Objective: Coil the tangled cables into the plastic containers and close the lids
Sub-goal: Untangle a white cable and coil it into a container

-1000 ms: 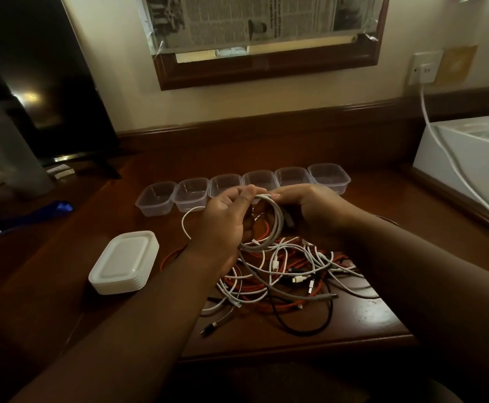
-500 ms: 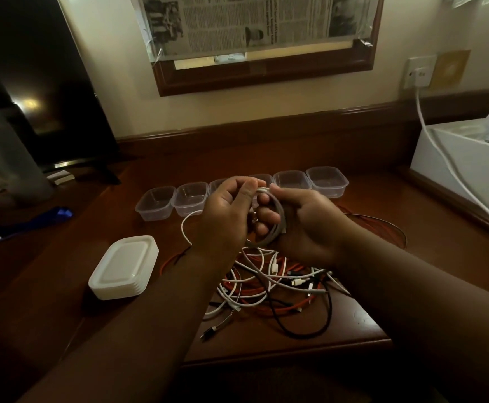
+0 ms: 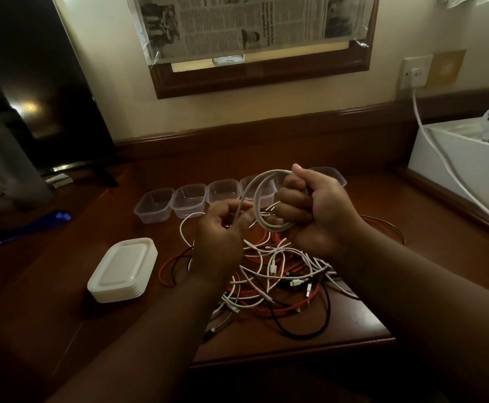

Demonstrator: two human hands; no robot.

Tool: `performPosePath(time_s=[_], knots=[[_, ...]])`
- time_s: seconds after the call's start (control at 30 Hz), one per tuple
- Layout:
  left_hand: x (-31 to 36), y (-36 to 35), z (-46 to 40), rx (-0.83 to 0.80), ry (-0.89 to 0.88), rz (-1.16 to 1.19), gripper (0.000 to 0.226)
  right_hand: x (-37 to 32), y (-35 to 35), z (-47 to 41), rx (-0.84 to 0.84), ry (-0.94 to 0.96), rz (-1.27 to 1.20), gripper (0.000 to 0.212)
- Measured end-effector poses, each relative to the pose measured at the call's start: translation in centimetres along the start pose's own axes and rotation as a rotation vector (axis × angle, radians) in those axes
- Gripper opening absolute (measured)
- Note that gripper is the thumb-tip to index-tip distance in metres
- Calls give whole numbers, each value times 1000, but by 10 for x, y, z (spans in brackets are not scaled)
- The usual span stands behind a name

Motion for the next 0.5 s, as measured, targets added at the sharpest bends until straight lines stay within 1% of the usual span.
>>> performPosePath(time_s=[0.1,0.2,0.23,0.27,0.3,0.37,0.4,0.43,0.5], knots=[[1,6,1,46,-61,-7,16,-3,1,1,9,6,4,45],[21,7,5,91,-291,-51,28,-2,0,1,10,0,-4,48],[26,6,6,97,-365,-74,27,-1,-1,1,4,-6,-12,49],[28,6,6,102,-421,-99,27,-1,-1,1,0,-4,-10,49],[27,5,5,96,-436,-123,27,-1,-1,1,-1,7,0,49],[22,3,2,52,-368,-150,25,-2,-1,1,2,30,23,48],[20,1,2,24,-285,-134,23,-2,-1,1,4,36,33,47],[16,0,2,2,-160,-77,23,-2,-1,1,5,38,46,47],[9,-6,6,-56,136,122,28,0,1,0,14,47,102,46]])
Point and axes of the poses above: each hand's wrist, its own z-axis away from the middle knuckle, its own y-axis out of the back of the hand, x = y × z, the point moved 7 cm from there along -z, towards the middle knuckle, and after that the axes turned 14 degrees about x, right-handed, at the moved point
